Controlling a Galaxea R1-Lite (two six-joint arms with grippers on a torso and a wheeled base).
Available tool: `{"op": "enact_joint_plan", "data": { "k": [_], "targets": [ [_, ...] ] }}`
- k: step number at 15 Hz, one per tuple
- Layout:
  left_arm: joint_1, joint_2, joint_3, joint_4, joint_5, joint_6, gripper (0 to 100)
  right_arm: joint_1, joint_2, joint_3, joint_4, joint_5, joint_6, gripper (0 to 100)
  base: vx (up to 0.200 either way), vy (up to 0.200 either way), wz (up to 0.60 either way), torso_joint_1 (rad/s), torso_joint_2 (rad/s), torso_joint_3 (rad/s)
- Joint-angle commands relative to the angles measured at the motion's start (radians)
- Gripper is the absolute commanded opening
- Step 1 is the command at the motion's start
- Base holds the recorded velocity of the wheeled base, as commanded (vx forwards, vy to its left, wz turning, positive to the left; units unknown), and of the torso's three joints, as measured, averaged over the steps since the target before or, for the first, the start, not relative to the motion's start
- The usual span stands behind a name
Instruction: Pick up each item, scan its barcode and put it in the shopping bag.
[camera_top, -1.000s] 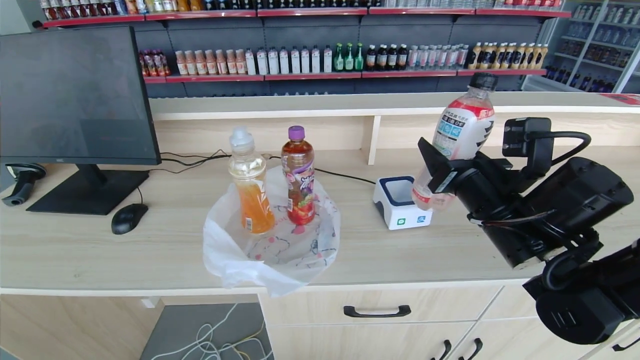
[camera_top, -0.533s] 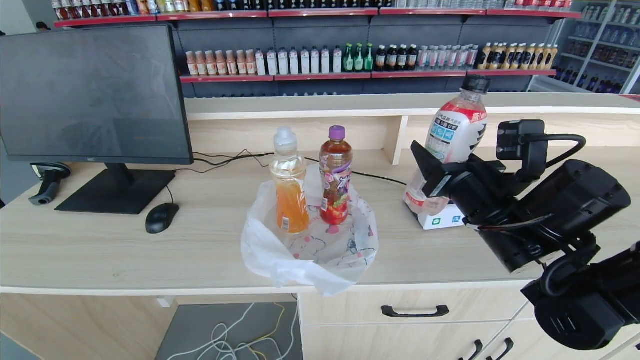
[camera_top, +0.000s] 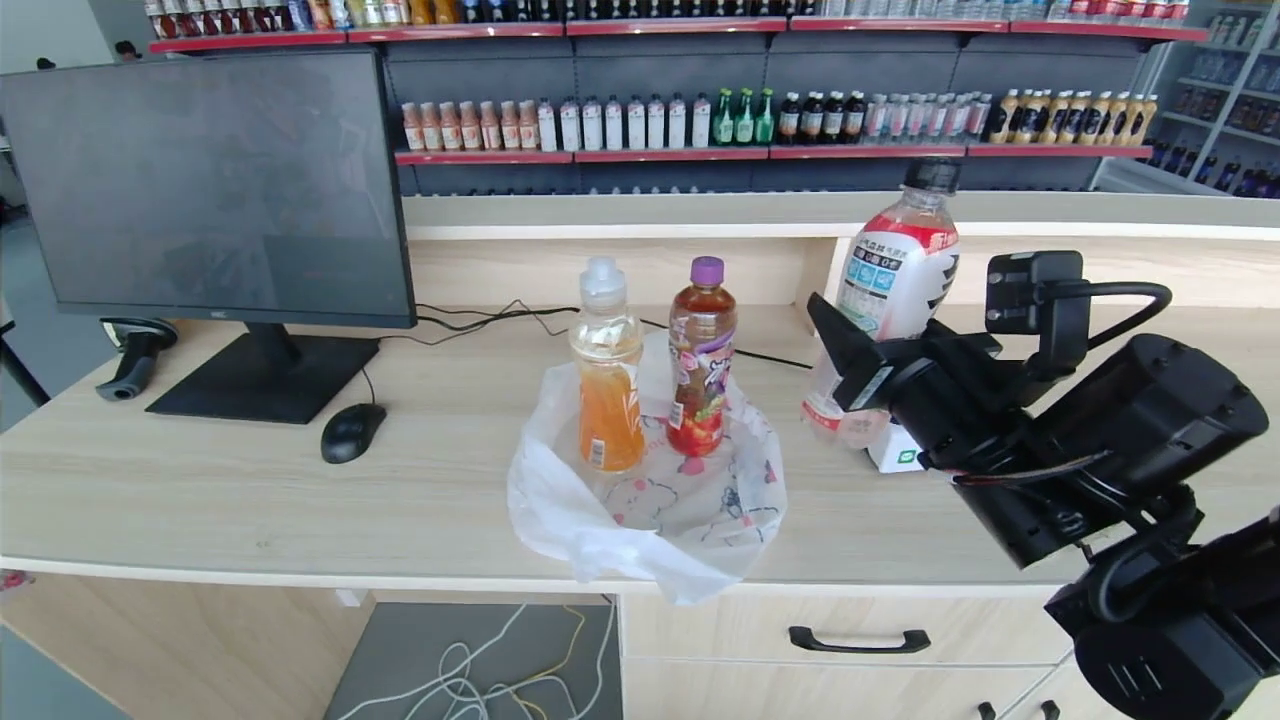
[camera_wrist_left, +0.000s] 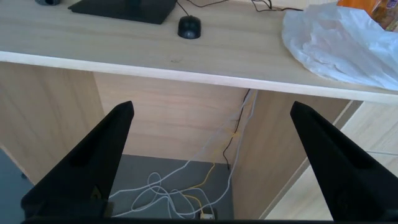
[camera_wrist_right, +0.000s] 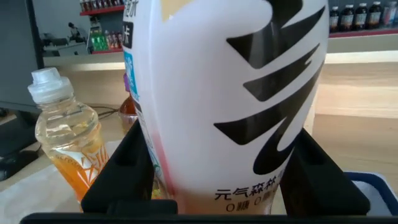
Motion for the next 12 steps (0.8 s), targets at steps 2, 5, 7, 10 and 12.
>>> {"op": "enact_joint_plan", "data": {
  "k": [2,5,7,10,12],
  "targets": [
    [0.000,0.000,0.000,0.001,0.000,-0.001,100,0.051,-0.020,0.053,0.004,0.001,-0.001,0,0.000,0.000,0.00,0.000,0.00,0.000],
    [0.000,0.000,0.000,0.002,0.000,0.001,100,0.130,-0.014,0.064,0.004,0.001,-0.001,0,0.000,0.000,0.00,0.000,0.00,0.000],
    [0.000,0.000,0.000,0.002,0.000,-0.001,100,0.136,0.018,0.053,0.004,0.001,0.002,0,0.000,0.000,0.00,0.000,0.00,0.000],
    [0.000,0.000,0.000,0.002,0.000,-0.001,100,0.137,0.076,0.027,0.004,0.001,0.007,0,0.000,0.000,0.00,0.000,0.00,0.000],
    [0.000,0.000,0.000,0.002,0.001,-0.002,100,0.153,0.115,0.010,0.004,0.001,0.007,0,0.000,0.000,0.00,0.000,0.00,0.000]
  ]
}}
